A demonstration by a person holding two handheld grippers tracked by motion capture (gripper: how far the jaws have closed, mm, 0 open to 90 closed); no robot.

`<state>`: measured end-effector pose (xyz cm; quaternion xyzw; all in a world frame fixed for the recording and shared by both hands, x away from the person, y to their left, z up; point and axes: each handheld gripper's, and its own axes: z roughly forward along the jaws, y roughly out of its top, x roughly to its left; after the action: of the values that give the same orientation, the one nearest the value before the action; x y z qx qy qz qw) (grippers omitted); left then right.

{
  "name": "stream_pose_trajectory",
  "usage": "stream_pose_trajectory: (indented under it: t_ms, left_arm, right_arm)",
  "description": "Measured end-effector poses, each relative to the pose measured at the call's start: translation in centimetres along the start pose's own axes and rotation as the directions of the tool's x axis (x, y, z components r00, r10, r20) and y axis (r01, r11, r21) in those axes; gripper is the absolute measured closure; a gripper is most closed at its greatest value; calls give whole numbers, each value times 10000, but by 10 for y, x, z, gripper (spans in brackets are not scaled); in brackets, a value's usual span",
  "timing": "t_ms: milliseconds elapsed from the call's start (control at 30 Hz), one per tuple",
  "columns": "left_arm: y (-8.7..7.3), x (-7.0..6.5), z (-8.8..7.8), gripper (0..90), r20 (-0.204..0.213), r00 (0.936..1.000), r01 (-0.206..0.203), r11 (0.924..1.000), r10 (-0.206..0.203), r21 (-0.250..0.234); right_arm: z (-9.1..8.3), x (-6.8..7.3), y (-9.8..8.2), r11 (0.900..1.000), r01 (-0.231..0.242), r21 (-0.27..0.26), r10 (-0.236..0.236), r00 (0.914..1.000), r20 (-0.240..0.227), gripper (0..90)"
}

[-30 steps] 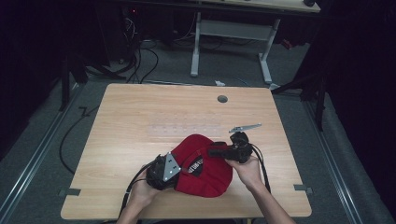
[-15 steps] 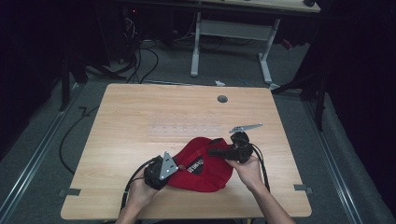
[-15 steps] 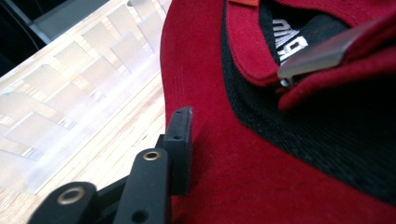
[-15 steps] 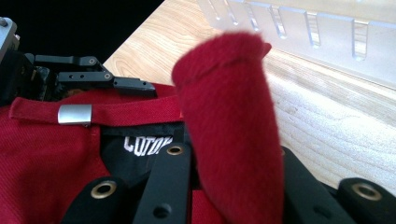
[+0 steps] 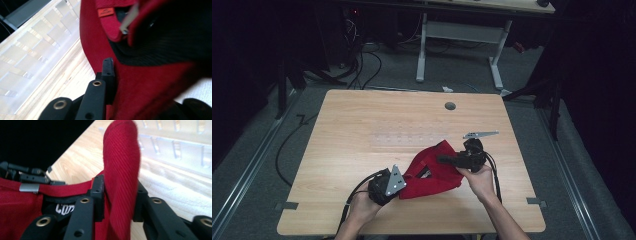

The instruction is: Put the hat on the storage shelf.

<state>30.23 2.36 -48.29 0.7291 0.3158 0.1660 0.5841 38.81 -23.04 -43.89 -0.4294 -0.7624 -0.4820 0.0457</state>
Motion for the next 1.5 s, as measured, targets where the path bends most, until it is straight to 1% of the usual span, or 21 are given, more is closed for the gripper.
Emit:
stream_pose_trajectory:
  t_ms: [200,300,467,600,700,800,833,867,933,967,1000,1067,1100,1133,1200,1233,1267,1400,1433,1467,1500]
  left_arm:
    - [1,-3,-1,859,53,9995,-317,9993,316,188]
    - [7,4,-7,860,20,9999,99,9999,-99,-48]
    - [13,8,-12,860,-107,9999,2,10000,-3,-73]
    - [10,11,-12,860,-243,9997,64,10000,-65,-36]
    - [9,15,-14,860,-394,9990,212,9997,-216,-101]
    - [14,23,-20,859,-541,9959,706,9967,-727,-407]
    - [14,23,-20,859,-541,9959,706,9967,-727,-407]
    - [17,28,-23,859,-629,9929,974,9935,-1011,-593]
    - [18,31,-24,858,-650,9918,1057,9925,-1097,-622]
    - [19,35,-25,858,-684,9890,1264,9895,-1312,-700]
    - [19,35,-25,858,-684,9890,1264,9895,-1312,-700]
    - [20,39,-25,858,-818,9856,1417,9870,-1477,-756]
    - [20,39,-25,858,-818,9856,1417,9870,-1477,-756]
    - [21,41,-25,858,-823,9818,1639,9828,-1709,-856]
    - [22,43,-26,858,-828,9797,1752,9806,-1825,-880]
    - [22,43,-26,858,-828,9797,1752,9806,-1825,-880]
    - [23,45,-26,858,-854,9781,1823,9793,-1897,-876]
    - [25,50,-27,858,-875,9718,2102,9725,-2190,-1000]
    - [25,50,-27,858,-875,9718,2102,9725,-2190,-1000]
    - [27,52,-27,857,-869,9690,2218,9693,-2313,-1066]
    - [28,53,-28,857,-852,9661,2335,9657,-2437,-1139]
  right_arm:
    - [-12,-3,4,9971,-168,-741,181,9997,162,586]
    - [-29,-6,8,9874,-248,-1563,312,9988,389,523]
    - [-38,-6,8,9810,-120,-1936,232,9982,554,486]
    - [-40,-8,7,9748,-173,-2223,274,9987,425,464]
    - [-44,-10,6,9677,-281,-2505,361,9990,273,451]
    - [-49,-11,2,9657,-29,-2598,238,9967,772,445]
    - [-49,-11,2,9657,-29,-2598,238,9967,772,445]
    - [-49,-17,-2,9662,-65,-2576,319,9950,945,430]
    - [-48,-19,-5,9666,-61,-2563,355,9933,1101,426]
    - [-47,-23,-12,9689,58,-2475,316,9887,1468,424]
    - [-47,-23,-12,9689,58,-2475,316,9887,1468,424]
    - [-41,-29,-23,9775,226,-2099,227,9773,2106,422]
    - [-41,-29,-23,9775,226,-2099,227,9773,2106,422]
    - [-36,-34,-29,9817,294,-1880,164,9712,2378,420]
    - [-31,-39,-35,9854,347,-1665,114,9634,2679,418]
    - [-31,-39,-35,9854,347,-1665,114,9634,2679,418]
    - [-27,-44,-41,9886,323,-1474,130,9549,2967,418]
    - [-20,-52,-52,9921,400,-1186,47,9351,3544,413]
    - [-20,-52,-52,9921,400,-1186,47,9351,3544,413]
    - [-17,-55,-57,9932,585,-1004,-142,9185,3953,409]
    - [-17,-55,-57,9932,585,-1004,-142,9185,3953,409]
